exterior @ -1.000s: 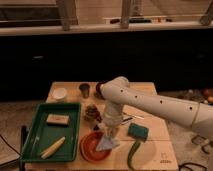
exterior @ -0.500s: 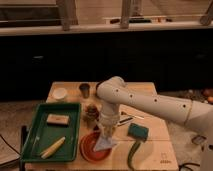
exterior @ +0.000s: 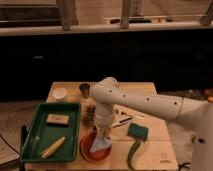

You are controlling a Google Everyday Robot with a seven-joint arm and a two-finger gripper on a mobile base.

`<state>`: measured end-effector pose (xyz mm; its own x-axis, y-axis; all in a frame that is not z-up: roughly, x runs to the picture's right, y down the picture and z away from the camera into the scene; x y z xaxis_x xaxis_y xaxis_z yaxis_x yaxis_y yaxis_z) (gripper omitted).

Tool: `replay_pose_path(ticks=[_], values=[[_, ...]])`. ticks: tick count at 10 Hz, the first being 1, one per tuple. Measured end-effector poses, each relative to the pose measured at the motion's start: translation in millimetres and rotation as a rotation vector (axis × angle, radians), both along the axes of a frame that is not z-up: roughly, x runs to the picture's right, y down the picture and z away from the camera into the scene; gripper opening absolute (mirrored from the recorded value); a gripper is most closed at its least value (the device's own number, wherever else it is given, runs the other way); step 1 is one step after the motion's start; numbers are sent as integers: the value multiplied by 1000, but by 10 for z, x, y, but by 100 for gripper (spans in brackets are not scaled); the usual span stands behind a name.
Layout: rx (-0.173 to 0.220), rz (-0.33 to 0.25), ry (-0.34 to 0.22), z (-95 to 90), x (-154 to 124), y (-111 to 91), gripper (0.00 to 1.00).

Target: Place towel in red bowl

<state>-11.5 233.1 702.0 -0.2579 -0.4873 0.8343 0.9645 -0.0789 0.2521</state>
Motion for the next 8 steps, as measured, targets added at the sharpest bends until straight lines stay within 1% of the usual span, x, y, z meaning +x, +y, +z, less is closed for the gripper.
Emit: replay_pose_path(ticks=[5, 6, 8], values=[[-3, -24, -25, 66, -79, 92, 0], [-3, -26, -28, 74, -92, 104, 2], [-3, -27, -27, 92, -137, 127, 20]])
